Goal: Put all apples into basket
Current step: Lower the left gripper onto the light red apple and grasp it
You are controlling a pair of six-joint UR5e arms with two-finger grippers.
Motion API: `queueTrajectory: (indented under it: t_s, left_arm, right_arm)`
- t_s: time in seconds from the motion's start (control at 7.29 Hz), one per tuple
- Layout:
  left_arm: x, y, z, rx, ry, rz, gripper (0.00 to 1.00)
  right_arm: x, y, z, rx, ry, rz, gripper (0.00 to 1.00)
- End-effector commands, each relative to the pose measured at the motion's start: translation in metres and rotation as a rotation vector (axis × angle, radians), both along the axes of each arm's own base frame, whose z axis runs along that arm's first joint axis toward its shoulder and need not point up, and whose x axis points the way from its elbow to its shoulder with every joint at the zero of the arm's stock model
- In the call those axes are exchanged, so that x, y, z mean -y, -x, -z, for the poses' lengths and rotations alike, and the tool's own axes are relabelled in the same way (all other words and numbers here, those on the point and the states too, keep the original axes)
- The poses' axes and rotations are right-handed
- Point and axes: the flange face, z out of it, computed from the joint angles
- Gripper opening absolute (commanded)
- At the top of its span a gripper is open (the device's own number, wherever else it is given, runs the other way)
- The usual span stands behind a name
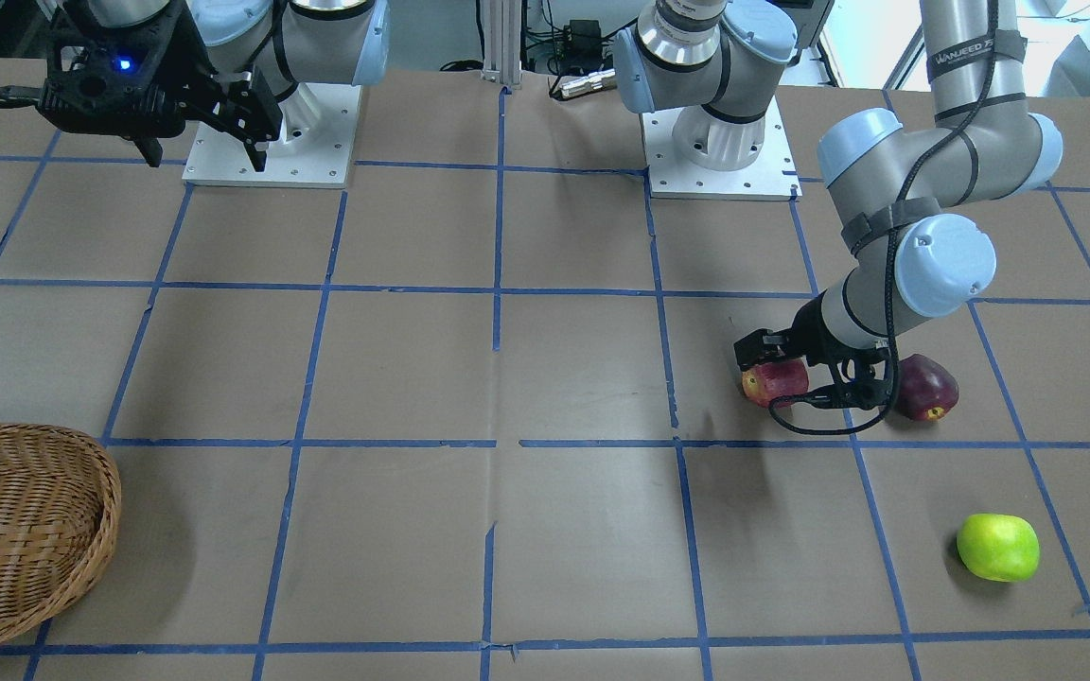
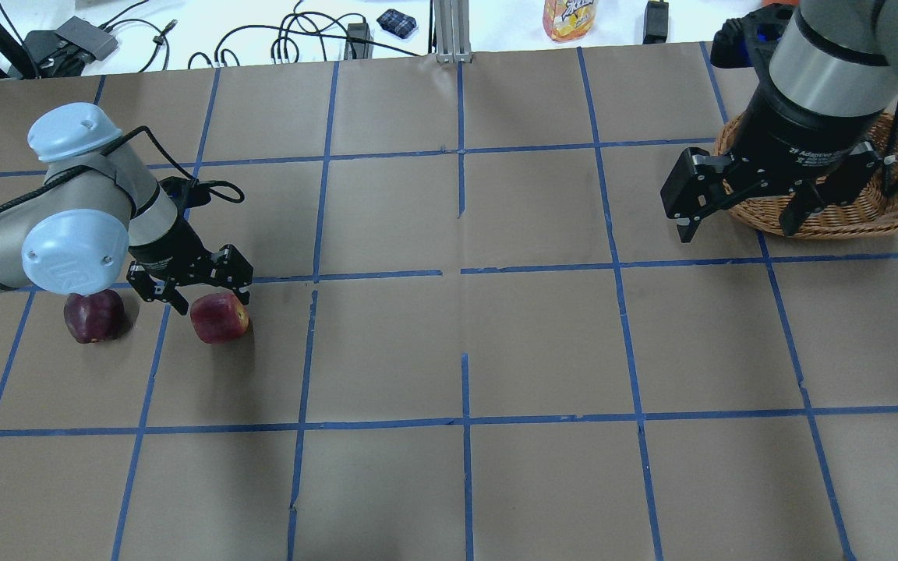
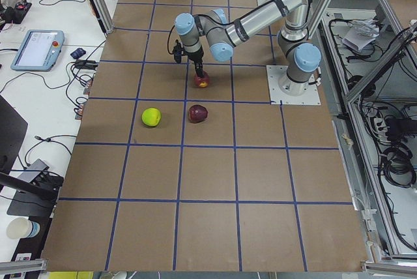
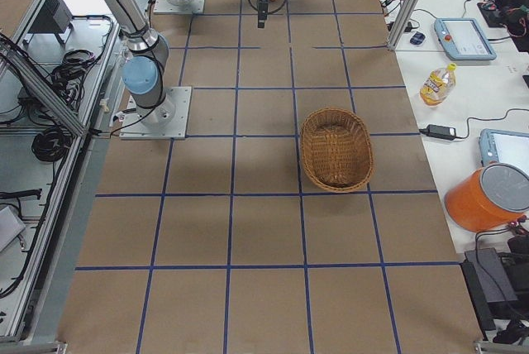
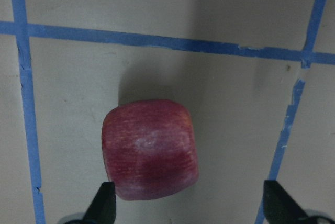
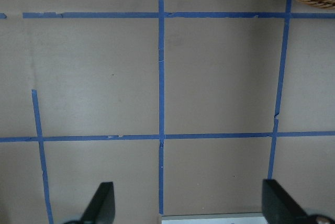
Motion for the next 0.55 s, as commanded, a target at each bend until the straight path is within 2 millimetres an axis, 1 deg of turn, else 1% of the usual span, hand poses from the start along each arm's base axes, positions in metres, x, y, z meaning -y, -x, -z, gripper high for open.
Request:
queueTrajectory:
  t_s: [0.0, 0.27, 0.41]
  left_arm:
    - [0.004, -0.02, 0.023, 0.061, -0.015, -0.005, 1.0]
    - [-0.002, -0.019, 0.042, 0.053, -0.023, -0.019, 1.0]
    - [-0.004, -0.018, 0.049, 0.045, -0.002, -0.024, 0.87]
  right_arm:
    - [0.001, 0.0, 0.0, 0.0, 0.001, 0.002, 1.0]
    - [0.001, 0.0, 0.0, 0.0, 0.001, 0.0, 1.0]
    - [0.001, 0.0, 0.0, 0.0, 0.002, -0.002, 1.0]
